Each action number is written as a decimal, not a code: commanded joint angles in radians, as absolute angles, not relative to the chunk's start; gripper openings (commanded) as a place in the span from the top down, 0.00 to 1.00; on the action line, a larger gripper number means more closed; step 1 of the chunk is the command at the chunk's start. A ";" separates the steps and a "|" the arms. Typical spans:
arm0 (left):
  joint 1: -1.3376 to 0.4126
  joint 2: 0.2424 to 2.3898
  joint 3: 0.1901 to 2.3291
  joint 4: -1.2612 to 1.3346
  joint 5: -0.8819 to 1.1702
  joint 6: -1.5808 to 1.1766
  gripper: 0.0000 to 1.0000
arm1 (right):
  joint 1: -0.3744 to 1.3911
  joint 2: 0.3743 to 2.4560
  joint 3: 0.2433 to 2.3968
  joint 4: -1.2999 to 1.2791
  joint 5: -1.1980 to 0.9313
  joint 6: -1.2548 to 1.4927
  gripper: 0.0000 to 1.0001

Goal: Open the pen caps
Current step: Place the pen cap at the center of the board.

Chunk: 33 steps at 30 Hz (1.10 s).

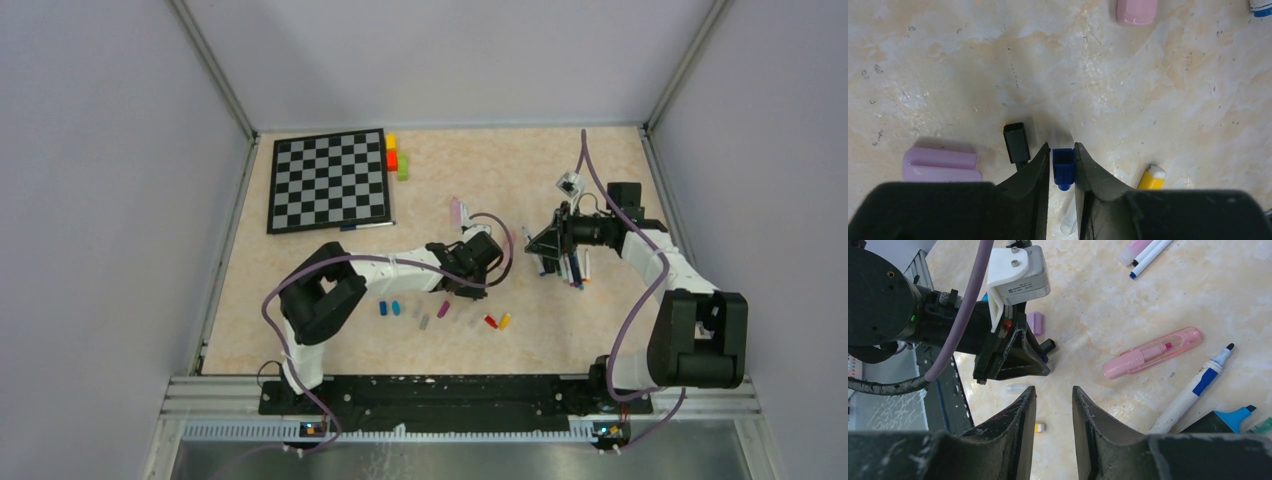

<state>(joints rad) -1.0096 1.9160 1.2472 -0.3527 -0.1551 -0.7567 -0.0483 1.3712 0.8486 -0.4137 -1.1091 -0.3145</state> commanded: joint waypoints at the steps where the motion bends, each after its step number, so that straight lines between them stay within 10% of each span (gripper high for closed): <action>1: -1.011 1.912 1.283 -0.366 -0.172 -0.764 0.73 | -0.051 1.382 0.874 -0.420 -1.140 -0.354 0.69; 33: -1.011 1.859 1.317 -0.338 -0.102 -0.639 0.60 | -0.020 1.472 0.872 -0.444 -1.192 -0.357 0.70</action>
